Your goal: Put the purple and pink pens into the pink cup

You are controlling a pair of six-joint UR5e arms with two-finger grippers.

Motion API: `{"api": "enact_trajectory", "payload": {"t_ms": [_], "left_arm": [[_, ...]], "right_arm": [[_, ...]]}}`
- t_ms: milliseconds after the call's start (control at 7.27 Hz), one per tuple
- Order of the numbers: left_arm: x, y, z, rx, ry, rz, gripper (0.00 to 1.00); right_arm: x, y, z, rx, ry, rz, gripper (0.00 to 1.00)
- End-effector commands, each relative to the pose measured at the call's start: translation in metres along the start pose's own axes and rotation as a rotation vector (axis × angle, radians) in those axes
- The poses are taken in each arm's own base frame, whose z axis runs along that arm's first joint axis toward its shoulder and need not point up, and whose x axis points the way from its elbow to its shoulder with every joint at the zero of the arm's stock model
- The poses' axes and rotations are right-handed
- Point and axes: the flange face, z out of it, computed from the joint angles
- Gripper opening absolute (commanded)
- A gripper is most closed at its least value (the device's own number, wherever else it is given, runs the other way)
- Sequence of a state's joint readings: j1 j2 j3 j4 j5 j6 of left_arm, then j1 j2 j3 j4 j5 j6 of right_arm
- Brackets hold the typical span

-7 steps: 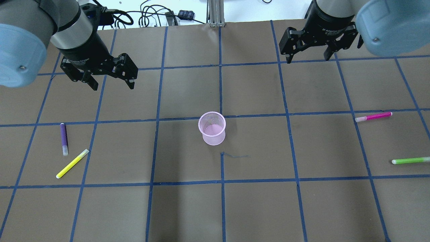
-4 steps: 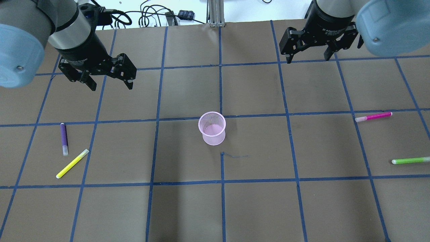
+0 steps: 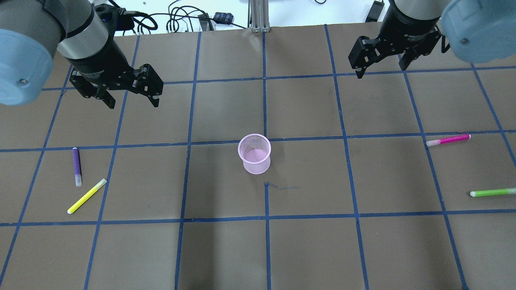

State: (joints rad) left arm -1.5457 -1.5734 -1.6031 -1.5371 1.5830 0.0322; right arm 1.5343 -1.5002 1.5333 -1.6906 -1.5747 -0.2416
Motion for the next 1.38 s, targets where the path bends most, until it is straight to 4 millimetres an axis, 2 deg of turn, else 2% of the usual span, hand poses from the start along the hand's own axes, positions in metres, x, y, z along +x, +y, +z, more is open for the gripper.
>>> {"api": "enact_trajectory", "payload": {"t_ms": [0, 138, 275, 413, 550, 688, 826, 963, 1101, 1239], "left_arm": [[-0.008, -0.002, -0.001, 0.004, -0.003, -0.016, 1.00], [-0.022, -0.005, 0.001, 0.001, -0.002, -0.045, 1.00], [-0.044, -0.011, 0.003, 0.002, 0.000, -0.085, 1.00], [-0.069, -0.019, 0.012, -0.016, 0.002, -0.131, 1.00], [-0.082, -0.022, 0.014, -0.016, 0.002, -0.155, 1.00], [-0.092, -0.023, 0.015, -0.018, -0.001, -0.178, 1.00], [-0.110, -0.023, 0.015, -0.018, 0.001, -0.217, 1.00], [-0.136, -0.024, 0.017, -0.022, 0.002, -0.266, 1.00], [-0.160, -0.026, 0.023, -0.033, 0.006, -0.308, 1.00], [-0.183, -0.031, 0.029, -0.019, 0.002, -0.344, 1.00]], "right_arm": [[0.068, 0.004, 0.005, -0.013, 0.001, -0.166, 1.00], [0.108, 0.009, 0.010, -0.024, 0.004, -0.287, 1.00], [0.149, 0.020, 0.019, -0.043, -0.011, -0.374, 1.00], [0.188, 0.035, 0.040, -0.071, -0.043, -0.476, 1.00], [0.222, 0.054, 0.062, -0.068, -0.095, -0.601, 1.00], [0.254, 0.074, 0.090, -0.034, -0.164, -0.706, 1.00], [0.293, 0.079, 0.130, -0.021, -0.225, -0.753, 1.00], [0.326, 0.084, 0.167, 0.044, -0.295, -0.870, 1.00], [0.342, 0.083, 0.197, 0.171, -0.353, -0.990, 1.00], [0.354, 0.086, 0.220, 0.213, -0.365, -1.096, 0.99]]}}
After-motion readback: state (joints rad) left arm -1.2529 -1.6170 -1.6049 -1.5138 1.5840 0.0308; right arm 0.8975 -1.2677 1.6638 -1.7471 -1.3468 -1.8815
